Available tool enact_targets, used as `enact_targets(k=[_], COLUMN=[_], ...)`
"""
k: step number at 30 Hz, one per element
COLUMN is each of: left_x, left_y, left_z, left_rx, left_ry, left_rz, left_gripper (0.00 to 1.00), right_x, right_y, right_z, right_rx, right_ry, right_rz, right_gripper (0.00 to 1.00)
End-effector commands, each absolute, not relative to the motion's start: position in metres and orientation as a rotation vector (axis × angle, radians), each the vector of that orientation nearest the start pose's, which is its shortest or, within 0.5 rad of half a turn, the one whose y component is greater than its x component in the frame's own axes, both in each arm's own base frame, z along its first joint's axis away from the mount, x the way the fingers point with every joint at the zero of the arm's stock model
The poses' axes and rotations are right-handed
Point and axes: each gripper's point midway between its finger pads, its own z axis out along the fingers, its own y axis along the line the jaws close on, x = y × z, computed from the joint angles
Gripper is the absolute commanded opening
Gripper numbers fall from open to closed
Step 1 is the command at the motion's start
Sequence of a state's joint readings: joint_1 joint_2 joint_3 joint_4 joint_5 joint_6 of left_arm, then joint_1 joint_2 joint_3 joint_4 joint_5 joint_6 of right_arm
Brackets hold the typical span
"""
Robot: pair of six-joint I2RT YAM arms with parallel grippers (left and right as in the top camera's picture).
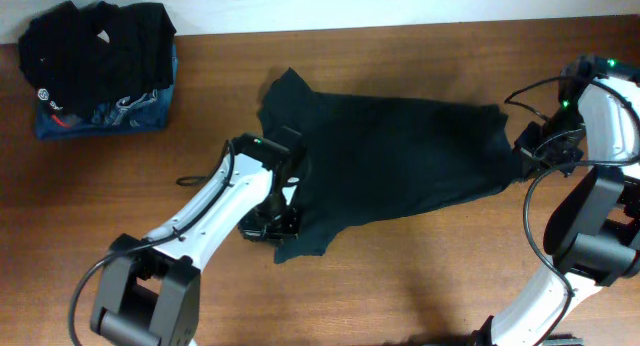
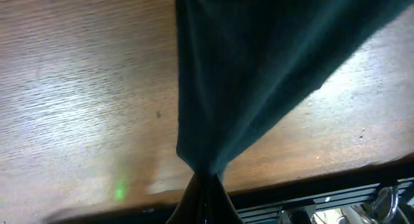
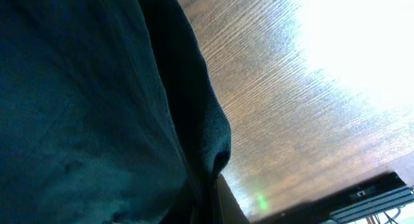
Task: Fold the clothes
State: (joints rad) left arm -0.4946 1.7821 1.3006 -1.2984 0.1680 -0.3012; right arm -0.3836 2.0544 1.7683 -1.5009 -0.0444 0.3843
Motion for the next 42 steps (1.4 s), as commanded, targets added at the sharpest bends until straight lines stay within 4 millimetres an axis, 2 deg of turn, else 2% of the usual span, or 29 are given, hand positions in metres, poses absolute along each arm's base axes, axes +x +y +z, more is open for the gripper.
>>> enact_targets(k=[1, 7, 13, 16, 24, 27, 33, 37, 42], left_x=[0.230, 0.230, 0.226, 0.230, 0.277, 0.296, 0.321, 0.342, 0.349], left_y=[-0.141, -0.139, -0.148, -0.150, -0.172, -0.181, -0.192, -0.184, -0.172], left_z=[0.078, 0.079, 0.081, 0.081, 0.098, 0.100, 0.104, 0.105, 0.105], left_rx=[0.268, 0.262, 0.258, 0.260, 0.280, 0.286, 0.293, 0.276, 0.237], left_ry=[3.370, 3.377, 3.394, 3.376, 3.178, 3.091, 2.976, 2.898, 2.889], left_rz=[-0.111, -0.124, -0.224, -0.235, -0.330, -0.367, -0.407, -0.303, -0.258], left_gripper=[0.00, 0.01, 0.01, 0.00, 0.01, 0.01, 0.01, 0.00, 0.00], right_x=[0.316, 0.317, 0.325, 0.333, 0.352, 0.374, 0.403, 0.417, 0.418], right_y=[-0.122, -0.119, -0.095, -0.087, -0.089, -0.087, -0.090, -0.094, -0.095], right_z=[0.106, 0.106, 0.106, 0.105, 0.103, 0.103, 0.104, 0.106, 0.106], right_rx=[1.240, 1.226, 1.107, 1.057, 1.026, 0.997, 0.957, 0.935, 0.933], right_ry=[3.100, 3.107, 3.151, 3.144, 3.076, 2.994, 2.884, 2.829, 2.825], right_rz=[0.035, 0.035, 0.021, 0.019, 0.044, 0.125, 0.165, 0.165, 0.165], right_gripper=[0.04, 0.04, 0.04, 0.04, 0.04, 0.04, 0.04, 0.04, 0.04])
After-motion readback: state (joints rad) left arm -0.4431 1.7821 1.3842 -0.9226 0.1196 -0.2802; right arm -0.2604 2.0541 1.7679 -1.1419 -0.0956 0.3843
